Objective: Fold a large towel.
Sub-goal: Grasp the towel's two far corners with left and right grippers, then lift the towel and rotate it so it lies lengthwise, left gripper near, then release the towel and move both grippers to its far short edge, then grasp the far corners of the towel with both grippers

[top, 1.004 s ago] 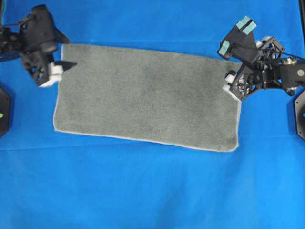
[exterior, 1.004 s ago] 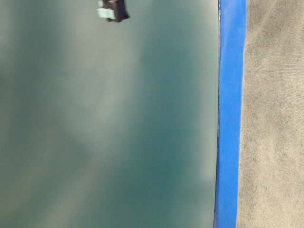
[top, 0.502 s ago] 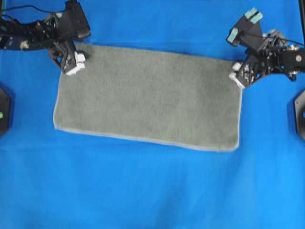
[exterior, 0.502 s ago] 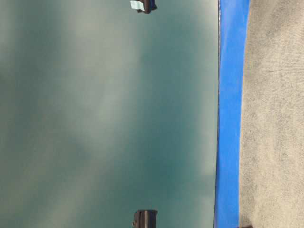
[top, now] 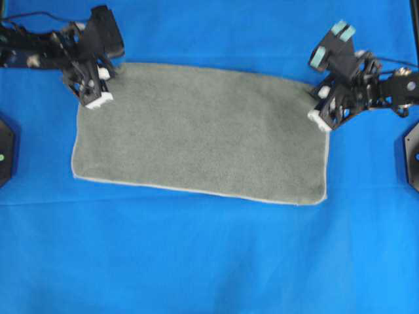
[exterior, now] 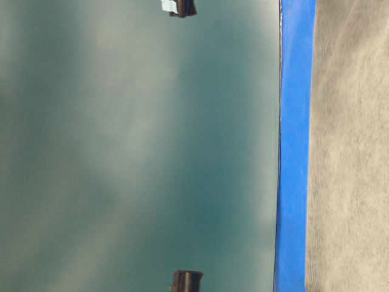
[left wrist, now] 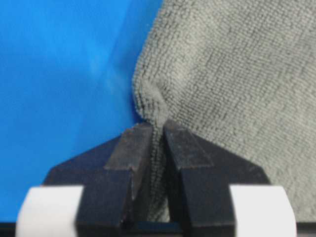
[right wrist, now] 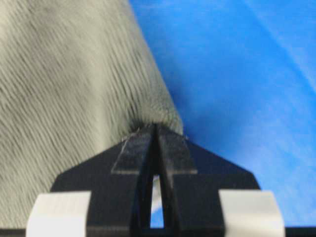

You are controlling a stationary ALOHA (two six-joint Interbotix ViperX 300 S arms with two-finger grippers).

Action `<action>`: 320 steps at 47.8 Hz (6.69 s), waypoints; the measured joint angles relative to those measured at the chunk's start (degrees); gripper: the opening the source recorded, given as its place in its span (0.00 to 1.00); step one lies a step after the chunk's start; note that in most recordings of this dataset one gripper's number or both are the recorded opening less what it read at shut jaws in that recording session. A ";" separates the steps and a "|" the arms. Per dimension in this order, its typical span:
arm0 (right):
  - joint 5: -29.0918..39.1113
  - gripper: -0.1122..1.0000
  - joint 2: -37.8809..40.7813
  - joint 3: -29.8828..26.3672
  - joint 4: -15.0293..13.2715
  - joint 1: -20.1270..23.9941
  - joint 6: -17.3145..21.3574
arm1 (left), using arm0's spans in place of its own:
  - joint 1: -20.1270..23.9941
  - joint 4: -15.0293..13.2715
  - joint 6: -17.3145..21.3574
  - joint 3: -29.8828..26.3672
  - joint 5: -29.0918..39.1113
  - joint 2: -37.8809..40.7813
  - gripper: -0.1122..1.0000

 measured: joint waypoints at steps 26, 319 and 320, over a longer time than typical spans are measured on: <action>27.69 0.11 -29.09 -11.07 0.70 18.98 0.18 | -10.72 -0.44 -4.39 -7.03 26.28 -34.45 0.13; -9.84 0.13 16.00 -19.69 -9.49 -21.62 -13.54 | 0.00 -0.53 -1.41 -25.31 -22.59 21.09 0.13; -9.14 0.13 15.47 -20.04 -9.76 -21.71 -13.54 | 0.18 -0.53 -0.88 -25.58 -22.41 20.48 0.13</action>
